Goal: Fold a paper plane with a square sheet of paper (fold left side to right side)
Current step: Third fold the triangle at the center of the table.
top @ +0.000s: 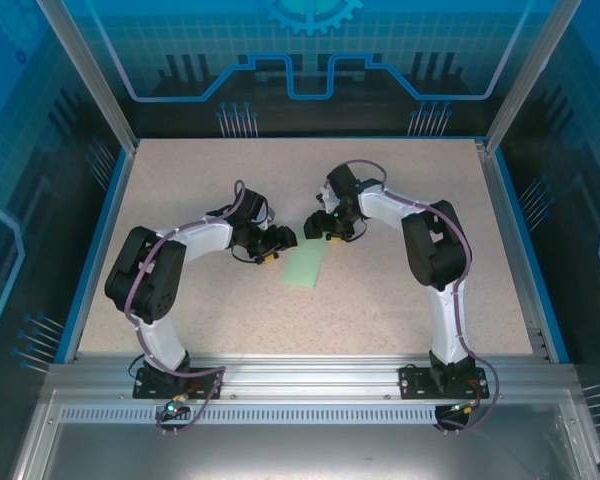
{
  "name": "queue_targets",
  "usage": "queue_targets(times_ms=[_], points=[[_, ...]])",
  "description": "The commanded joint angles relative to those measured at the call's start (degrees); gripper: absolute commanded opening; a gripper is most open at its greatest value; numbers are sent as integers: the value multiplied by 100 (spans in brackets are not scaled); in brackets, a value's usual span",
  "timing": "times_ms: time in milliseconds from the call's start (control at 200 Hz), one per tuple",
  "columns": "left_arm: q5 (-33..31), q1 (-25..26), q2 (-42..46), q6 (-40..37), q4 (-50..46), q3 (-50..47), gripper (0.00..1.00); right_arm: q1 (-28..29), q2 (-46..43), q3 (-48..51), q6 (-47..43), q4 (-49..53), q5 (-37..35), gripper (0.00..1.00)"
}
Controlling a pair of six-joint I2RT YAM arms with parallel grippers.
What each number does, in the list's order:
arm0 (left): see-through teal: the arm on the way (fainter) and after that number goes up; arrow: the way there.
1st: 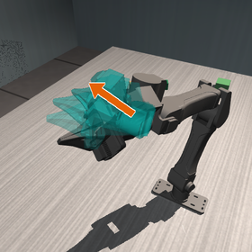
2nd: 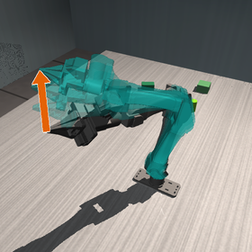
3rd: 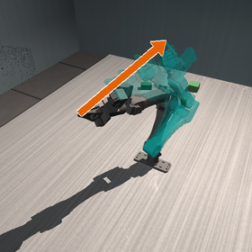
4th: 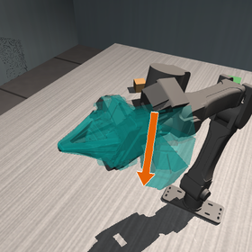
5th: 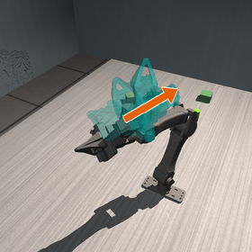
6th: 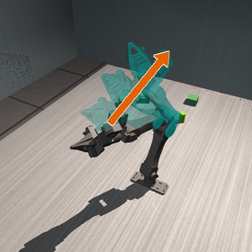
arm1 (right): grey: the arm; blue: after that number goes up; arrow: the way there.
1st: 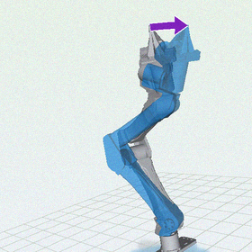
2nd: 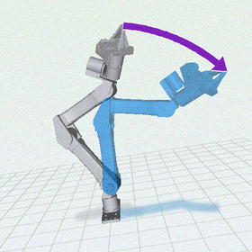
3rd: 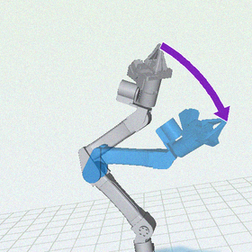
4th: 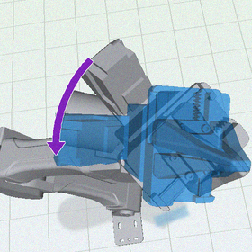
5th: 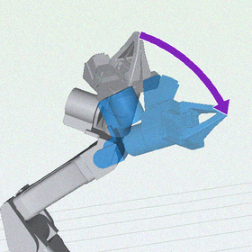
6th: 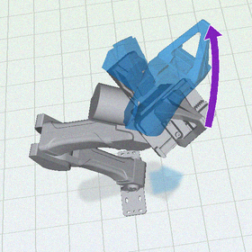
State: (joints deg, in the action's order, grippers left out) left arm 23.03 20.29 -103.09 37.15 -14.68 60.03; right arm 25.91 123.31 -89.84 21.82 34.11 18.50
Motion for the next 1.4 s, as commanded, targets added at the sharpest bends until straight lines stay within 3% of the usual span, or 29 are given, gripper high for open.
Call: queue_targets(times_ms=[0,270,570,1000,1396], points=[[61,-61,42,-115,-123,71,67,111,-404,71,49,4,14,68],[-44,-62,113,-146,-186,47,67,229,-780,416,207,-201,243,66],[-79,-65,149,-153,-192,9,68,358,-541,725,456,-475,509,65],[43,-61,-7,-216,-236,129,72,316,56,338,-173,150,-104,61],[293,-61,-373,-199,-255,348,65,283,141,194,-521,369,-278,57]])
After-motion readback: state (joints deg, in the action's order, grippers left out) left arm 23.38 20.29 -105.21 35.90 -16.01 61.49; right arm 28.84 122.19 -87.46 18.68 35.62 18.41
